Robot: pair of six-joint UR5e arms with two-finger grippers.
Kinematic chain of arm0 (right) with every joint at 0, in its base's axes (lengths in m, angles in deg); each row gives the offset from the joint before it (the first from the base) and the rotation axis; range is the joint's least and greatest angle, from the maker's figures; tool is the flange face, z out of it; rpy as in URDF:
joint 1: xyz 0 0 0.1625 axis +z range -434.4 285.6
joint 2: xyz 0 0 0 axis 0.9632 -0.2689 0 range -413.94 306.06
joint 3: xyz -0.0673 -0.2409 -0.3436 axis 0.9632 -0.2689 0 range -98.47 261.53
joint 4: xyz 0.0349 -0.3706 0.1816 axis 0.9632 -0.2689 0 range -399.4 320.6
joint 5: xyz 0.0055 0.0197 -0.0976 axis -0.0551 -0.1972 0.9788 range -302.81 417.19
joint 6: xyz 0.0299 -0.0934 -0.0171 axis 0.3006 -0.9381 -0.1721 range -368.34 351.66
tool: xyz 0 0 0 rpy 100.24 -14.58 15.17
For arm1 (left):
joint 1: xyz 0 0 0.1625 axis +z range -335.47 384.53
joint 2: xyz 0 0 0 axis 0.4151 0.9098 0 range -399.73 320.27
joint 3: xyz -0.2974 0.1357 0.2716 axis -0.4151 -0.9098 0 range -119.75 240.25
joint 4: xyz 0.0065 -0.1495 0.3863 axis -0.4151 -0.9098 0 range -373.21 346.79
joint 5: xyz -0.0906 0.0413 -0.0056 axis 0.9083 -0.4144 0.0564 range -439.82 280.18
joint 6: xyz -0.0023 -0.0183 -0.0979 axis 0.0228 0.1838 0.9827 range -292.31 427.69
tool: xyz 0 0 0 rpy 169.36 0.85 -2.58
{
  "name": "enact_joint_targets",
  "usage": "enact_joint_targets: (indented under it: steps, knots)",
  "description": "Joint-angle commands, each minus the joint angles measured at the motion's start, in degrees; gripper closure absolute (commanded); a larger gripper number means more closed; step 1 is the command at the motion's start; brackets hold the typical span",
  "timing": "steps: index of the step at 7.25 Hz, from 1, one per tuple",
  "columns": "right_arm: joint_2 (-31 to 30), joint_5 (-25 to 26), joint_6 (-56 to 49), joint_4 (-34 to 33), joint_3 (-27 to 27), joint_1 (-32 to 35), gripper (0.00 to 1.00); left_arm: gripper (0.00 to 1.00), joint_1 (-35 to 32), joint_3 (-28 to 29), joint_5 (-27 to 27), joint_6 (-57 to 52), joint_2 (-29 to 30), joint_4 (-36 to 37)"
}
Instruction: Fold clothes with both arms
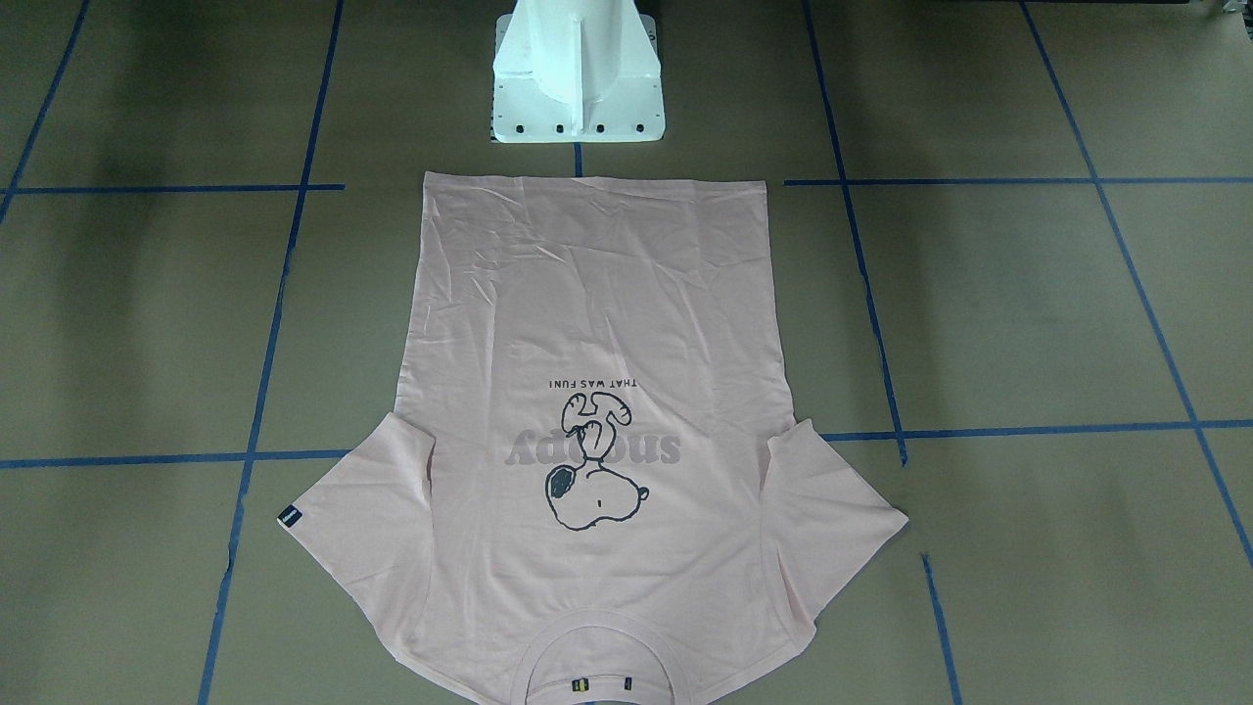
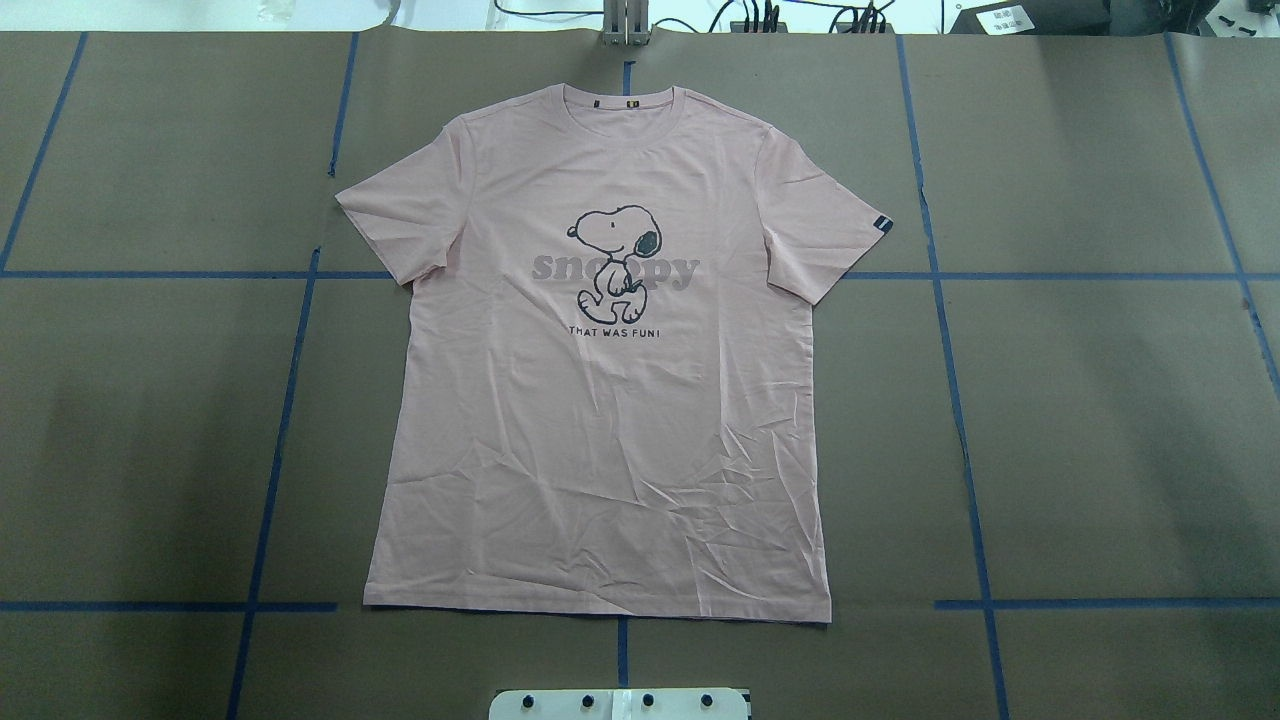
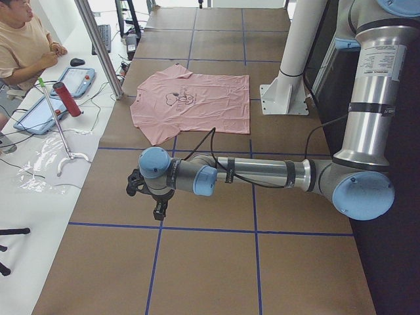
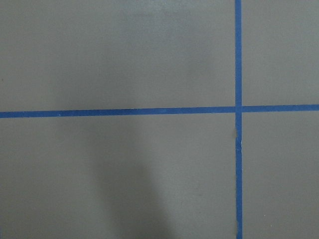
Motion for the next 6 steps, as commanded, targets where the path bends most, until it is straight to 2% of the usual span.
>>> enact_joint_targets:
  steps: [1, 3, 6]
  knots:
    - [-0.4, -0.6, -0.3, 0.5, -0.3, 0.1, 0.00, 0.00, -0.1, -1.4, 0.2, -0.5, 0.5, -0.2]
    - [0.4, -0.7, 0.0, 5.4, -0.8, -2.4, 0.00, 0.00, -0.1, -2.6, -0.1, -0.1, -0.2, -0.3]
    - [1.2, -0.5, -0.5, 6.3, -1.1, -6.9, 0.00, 0.00, -0.1, -3.2, 0.1, -0.3, -0.3, -0.5]
